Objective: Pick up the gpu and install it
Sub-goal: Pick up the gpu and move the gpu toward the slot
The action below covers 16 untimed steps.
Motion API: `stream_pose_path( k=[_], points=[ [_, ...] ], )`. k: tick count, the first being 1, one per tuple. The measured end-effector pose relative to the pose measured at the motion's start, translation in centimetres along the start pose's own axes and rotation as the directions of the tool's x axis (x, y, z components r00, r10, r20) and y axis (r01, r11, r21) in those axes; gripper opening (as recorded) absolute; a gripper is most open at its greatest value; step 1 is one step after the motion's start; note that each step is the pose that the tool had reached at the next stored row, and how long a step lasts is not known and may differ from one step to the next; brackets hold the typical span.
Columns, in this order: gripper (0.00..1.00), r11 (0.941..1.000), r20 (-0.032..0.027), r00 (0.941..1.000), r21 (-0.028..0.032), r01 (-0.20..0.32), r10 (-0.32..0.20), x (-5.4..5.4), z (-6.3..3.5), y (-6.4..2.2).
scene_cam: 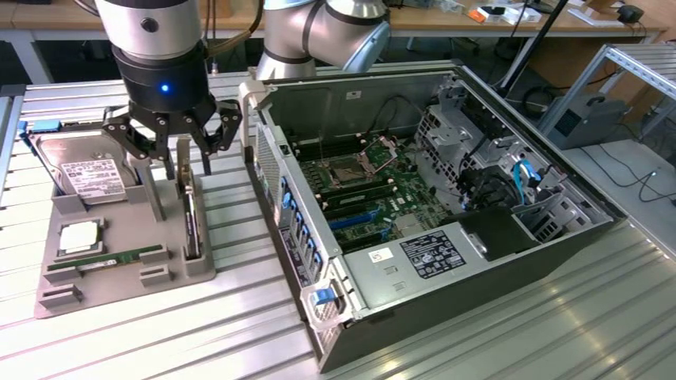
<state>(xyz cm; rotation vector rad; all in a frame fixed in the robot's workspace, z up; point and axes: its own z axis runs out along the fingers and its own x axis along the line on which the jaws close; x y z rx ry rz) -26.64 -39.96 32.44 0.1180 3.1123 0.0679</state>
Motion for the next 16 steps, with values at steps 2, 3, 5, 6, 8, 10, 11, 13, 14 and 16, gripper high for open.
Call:
stream_pose_path(
  k=[2, 3, 5, 6, 8, 10, 11, 13, 14, 16],
  points=[
    [0.48, 1.0000, 0.0000, 1.0000, 0.0000, 0.000, 0.000, 0.00, 0.05, 0.00],
    [0.48, 1.0000, 0.0001, 1.0000, -0.0001, 0.000, 0.000, 0.00, 0.08, -0.01],
    [0.48, 1.0000, 0.0000, 1.0000, 0.0000, 0.000, 0.000, 0.00, 0.17, -0.02],
    [0.48, 1.0000, 0.0001, 1.0000, 0.0000, 0.000, 0.000, 0.00, 0.22, -0.03],
    [0.48, 1.0000, 0.0000, 1.0000, -0.0001, 0.000, 0.000, 0.01, 0.31, -0.03],
    [0.48, 1.0000, 0.0001, 1.0000, 0.0000, 0.000, 0.000, 0.00, 0.35, -0.04],
    [0.48, 1.0000, 0.0000, 1.0000, 0.0000, 0.000, 0.000, 0.00, 0.39, -0.04],
    [0.48, 1.0000, 0.0001, 1.0000, -0.0001, 0.000, 0.000, 0.01, 0.45, -0.05],
    [0.48, 1.0000, 0.0001, 1.0000, -0.0001, 0.000, 0.000, 0.01, 0.48, -0.05],
    [0.48, 1.0000, 0.0001, 1.0000, -0.0001, 0.000, 0.000, 0.01, 0.55, -0.06]
  ],
)
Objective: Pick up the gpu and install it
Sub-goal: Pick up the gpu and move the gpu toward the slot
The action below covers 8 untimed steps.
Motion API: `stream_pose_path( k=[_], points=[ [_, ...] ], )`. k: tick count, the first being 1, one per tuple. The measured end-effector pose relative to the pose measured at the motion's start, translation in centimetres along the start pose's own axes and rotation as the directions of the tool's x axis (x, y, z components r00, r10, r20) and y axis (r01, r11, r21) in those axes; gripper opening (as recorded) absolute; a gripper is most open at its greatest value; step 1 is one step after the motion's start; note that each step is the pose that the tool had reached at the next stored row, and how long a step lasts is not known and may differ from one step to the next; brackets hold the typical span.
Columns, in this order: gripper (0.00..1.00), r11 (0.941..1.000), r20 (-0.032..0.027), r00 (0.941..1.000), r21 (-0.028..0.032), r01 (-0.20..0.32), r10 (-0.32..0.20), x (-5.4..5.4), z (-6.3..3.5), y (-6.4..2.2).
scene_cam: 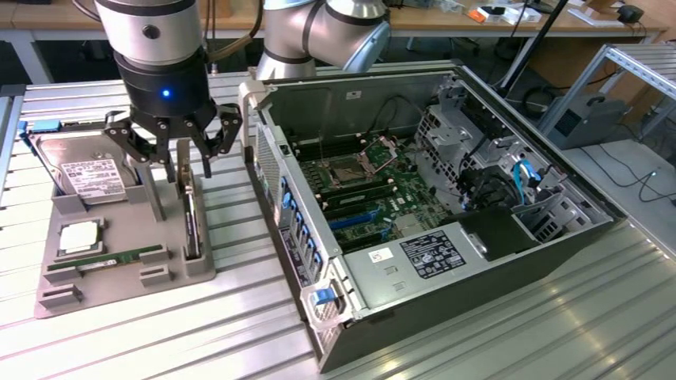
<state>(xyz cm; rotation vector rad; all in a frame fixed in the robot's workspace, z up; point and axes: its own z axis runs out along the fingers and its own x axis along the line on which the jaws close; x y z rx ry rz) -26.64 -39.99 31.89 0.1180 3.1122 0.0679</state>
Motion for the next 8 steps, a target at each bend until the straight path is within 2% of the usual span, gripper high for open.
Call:
stream_pose_path(
  k=[8],
  points=[
    [0.48, 1.0000, 0.0000, 1.0000, 0.0000, 0.000, 0.000, 0.01, 0.34, -0.03]
  ],
)
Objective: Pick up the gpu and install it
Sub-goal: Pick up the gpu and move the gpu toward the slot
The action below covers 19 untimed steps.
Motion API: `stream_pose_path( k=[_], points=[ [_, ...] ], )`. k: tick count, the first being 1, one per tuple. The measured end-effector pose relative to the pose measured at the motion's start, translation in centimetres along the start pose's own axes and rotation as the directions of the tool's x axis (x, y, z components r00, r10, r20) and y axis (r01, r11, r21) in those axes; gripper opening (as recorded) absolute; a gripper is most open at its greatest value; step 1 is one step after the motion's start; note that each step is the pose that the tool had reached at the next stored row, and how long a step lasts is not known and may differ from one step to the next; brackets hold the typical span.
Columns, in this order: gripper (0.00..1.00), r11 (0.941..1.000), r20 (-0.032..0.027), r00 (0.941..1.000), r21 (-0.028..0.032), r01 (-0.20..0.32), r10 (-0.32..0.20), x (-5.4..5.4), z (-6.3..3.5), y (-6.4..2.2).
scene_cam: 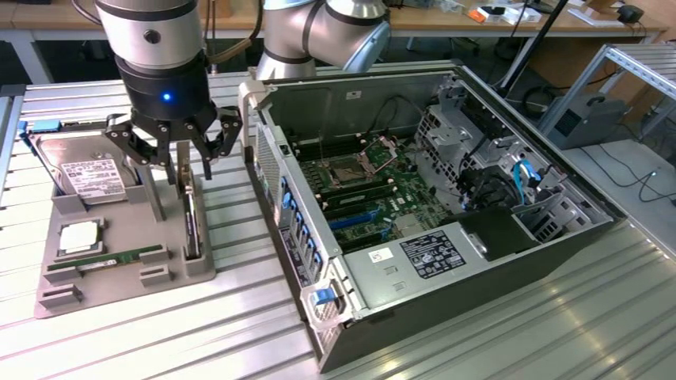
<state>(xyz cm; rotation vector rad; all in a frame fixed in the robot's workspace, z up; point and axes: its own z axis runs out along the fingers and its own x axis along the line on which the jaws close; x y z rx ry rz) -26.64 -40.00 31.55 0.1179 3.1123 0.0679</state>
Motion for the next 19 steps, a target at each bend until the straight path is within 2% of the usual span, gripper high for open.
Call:
stream_pose_path(
  k=[19],
  points=[
    [0.48, 1.0000, 0.0001, 1.0000, 0.0000, 0.000, 0.000, 0.02, 0.87, -0.06]
  ],
)
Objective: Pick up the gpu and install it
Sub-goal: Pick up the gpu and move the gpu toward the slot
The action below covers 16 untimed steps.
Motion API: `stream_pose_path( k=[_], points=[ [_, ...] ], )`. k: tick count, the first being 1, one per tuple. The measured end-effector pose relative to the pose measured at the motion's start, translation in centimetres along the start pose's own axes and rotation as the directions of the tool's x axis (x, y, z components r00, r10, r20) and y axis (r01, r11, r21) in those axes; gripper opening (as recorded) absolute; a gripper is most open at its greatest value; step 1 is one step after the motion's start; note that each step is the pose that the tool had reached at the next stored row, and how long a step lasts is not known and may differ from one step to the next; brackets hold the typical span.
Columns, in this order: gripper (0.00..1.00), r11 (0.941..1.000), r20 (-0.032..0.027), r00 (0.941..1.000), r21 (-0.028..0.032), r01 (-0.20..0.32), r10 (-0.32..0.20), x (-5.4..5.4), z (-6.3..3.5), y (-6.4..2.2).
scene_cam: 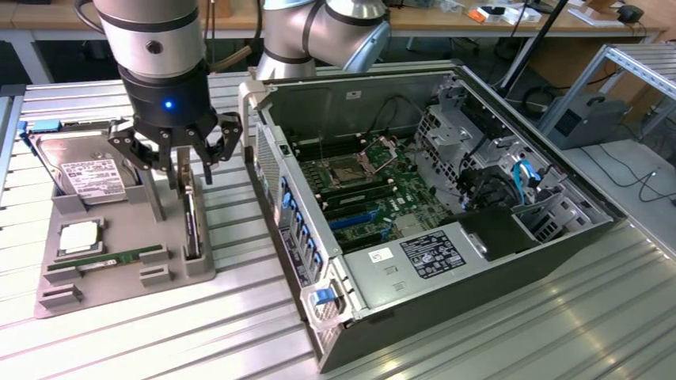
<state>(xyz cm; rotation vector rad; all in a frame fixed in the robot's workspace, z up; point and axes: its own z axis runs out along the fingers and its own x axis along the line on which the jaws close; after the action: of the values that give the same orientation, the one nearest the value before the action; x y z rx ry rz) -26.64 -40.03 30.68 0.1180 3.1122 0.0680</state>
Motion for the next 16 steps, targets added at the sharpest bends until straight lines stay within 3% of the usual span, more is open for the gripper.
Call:
stream_pose_path(
  k=[16],
  points=[
    [0.48, 1.0000, -0.0001, 1.0000, 0.0001, 0.000, 0.000, 0.01, 0.58, -0.03]
  ],
)
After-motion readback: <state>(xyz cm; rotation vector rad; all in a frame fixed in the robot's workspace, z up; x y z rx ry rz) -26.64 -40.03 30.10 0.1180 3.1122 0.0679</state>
